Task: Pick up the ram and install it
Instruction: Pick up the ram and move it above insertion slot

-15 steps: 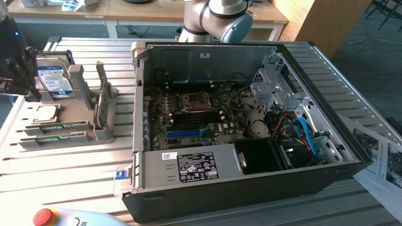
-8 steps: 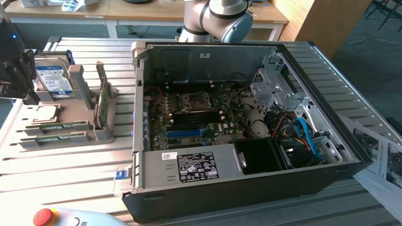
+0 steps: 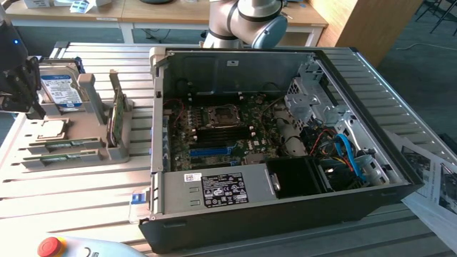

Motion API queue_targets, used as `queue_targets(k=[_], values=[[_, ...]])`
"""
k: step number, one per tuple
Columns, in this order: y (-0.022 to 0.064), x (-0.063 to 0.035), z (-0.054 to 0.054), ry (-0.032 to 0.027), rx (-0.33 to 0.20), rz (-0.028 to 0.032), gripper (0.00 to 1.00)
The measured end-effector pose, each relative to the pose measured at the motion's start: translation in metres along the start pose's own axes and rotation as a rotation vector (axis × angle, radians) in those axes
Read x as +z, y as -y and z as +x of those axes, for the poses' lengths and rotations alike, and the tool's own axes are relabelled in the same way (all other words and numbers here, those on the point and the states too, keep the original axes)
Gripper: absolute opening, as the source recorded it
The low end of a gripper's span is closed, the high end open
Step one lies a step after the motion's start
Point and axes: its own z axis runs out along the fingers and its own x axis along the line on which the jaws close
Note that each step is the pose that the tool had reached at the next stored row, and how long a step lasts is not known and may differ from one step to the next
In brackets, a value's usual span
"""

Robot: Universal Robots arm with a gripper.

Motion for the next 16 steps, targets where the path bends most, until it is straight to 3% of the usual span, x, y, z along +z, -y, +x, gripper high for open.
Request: queue_targets(k=[7,11,16], values=[[0.0000,0.0000,0.0000,0.0000,0.000,0.0000,0.11],[0.0000,0.0000,0.0000,0.0000,0.000,0.0000,0.30],[0.0000,0.0000,0.0000,0.0000,0.000,0.0000,0.30]])
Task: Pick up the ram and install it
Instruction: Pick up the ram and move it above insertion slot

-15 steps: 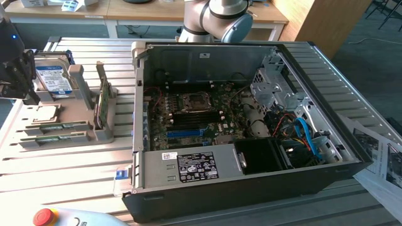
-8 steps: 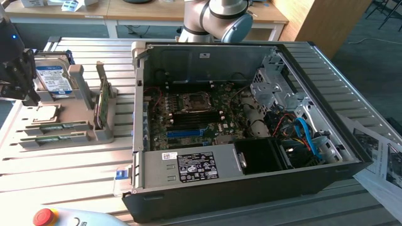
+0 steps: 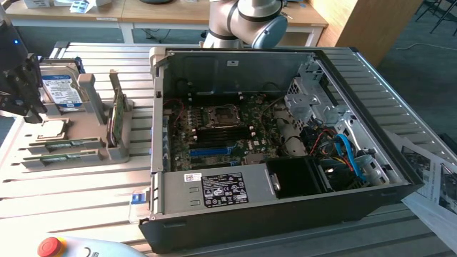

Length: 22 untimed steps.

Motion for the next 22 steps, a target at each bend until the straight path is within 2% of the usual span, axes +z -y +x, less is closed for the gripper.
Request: queue_targets(k=[5,10,22], values=[[0.0000,0.0018,0.000,0.0001,0.000,0.0001,0.30],[0.0003,0.0079,0.000,0.0001,0.000,0.0001,0.30],[0.0009,0.0285,0.001,0.0000,0.000,-0.0001,0.30]])
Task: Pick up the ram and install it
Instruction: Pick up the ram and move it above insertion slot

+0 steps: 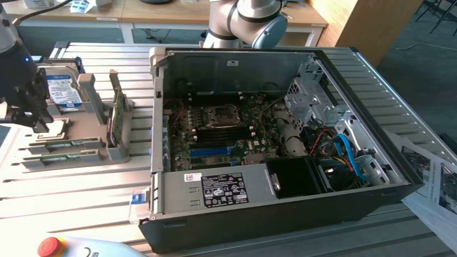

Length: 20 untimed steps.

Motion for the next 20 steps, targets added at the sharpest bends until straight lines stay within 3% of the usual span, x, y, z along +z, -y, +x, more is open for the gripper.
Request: queue_targets(k=[16,20], values=[[0.0009,0.0280,0.001,0.0000,0.000,-0.0001,0.30],[0.0010,0.0301,0.001,-0.0001,0.000,-0.0004,0.30]])
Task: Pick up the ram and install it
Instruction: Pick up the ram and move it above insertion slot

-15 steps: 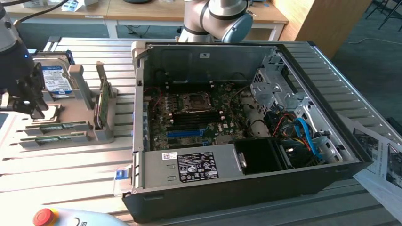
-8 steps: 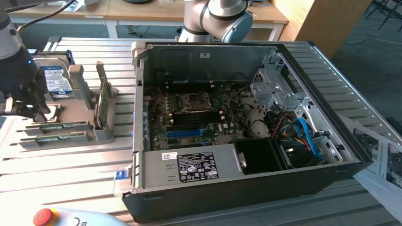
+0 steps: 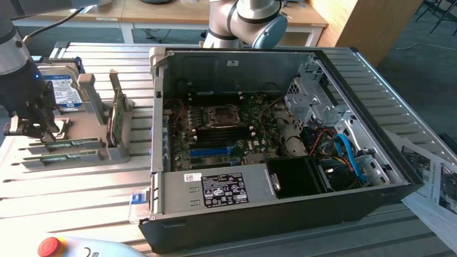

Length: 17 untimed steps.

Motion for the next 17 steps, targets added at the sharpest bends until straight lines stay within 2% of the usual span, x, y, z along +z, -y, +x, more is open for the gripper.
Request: queue_targets(k=[5,13,17], values=[[0.0001,0.0004,0.001,0.0004,0.000,0.0006,0.30],[0.0006,0.0002,0.011,0.0001,0.000,0.0003,0.30],[0.0007,0.0002,0.011,0.0002,0.000,0.0003,0.30]])
